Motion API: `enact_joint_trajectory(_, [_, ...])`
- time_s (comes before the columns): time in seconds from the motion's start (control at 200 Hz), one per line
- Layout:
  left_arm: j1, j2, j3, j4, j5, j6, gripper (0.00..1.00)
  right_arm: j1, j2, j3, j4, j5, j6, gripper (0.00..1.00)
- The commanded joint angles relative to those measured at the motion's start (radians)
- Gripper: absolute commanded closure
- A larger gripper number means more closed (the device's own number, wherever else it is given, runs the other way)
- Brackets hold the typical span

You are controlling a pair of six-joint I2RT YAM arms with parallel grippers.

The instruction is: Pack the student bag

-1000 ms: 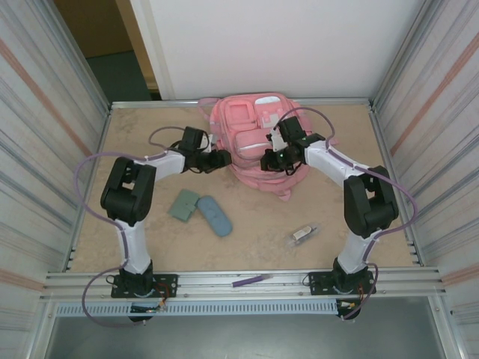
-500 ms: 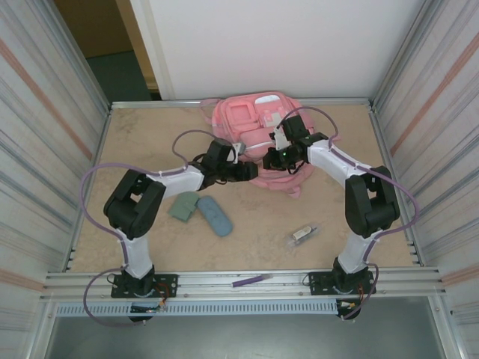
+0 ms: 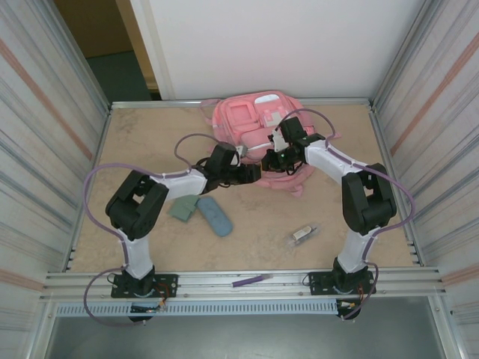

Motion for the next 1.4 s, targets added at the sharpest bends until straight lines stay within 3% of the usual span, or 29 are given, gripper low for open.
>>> enact_joint_trajectory(0.0, [-0.03,-0.125,-0.006,0.01,-0.015,0.086,0.4,0.006,-0.024,-0.04,0.083,-0.019,0.019,0.89])
enact_joint_trajectory(0.165, [0.093,-0.182,-0.012,-0.166,-0.136,0.105,0.38,-0.022,-0.103,-0.082,0.06,-0.01,-0.004,0.89])
enact_joint_trajectory(0.406, [0.275,-0.078,0.098,-0.231,-0.128,0.092,0.38,-0.032,-0.15,-0.121,0.042,0.004,-0.027,0.89])
enact_joint_trajectory(0.516, [0.298,0.046,0.223,-0.258,-0.115,0.075,0.37,-0.031,-0.159,-0.136,0.056,0.003,-0.025,0.9])
enact_joint_trajectory(0.747, [0.317,0.266,0.374,-0.109,-0.069,-0.032,0.38,-0.034,-0.195,-0.15,0.033,0.022,-0.049,0.9])
enact_joint_trajectory(0.817, [0.32,0.315,0.414,-0.102,-0.057,-0.081,0.46,-0.044,-0.192,-0.146,0.017,0.031,-0.05,0.9])
enact_joint_trajectory(0.927, [0.32,0.347,0.411,-0.049,-0.037,-0.123,0.81,-0.053,-0.196,-0.148,0.026,0.019,-0.035,0.89])
enact_joint_trajectory(0.992, [0.32,0.329,0.368,-0.006,-0.032,-0.12,0.92,-0.059,-0.19,-0.146,0.035,0.02,-0.034,0.89])
enact_joint_trajectory(1.082, [0.319,0.278,0.279,0.052,-0.038,-0.115,1.0,-0.072,-0.17,-0.123,0.027,0.006,-0.028,0.89])
enact_joint_trajectory(1.243, [0.313,0.162,0.146,0.069,0.0,-0.053,1.0,-0.1,-0.136,-0.11,0.063,-0.016,-0.015,0.89])
enact_joint_trajectory(1.393, [0.269,0.064,0.019,0.081,0.005,-0.083,1.0,-0.113,-0.084,-0.07,0.068,-0.037,0.003,0.9])
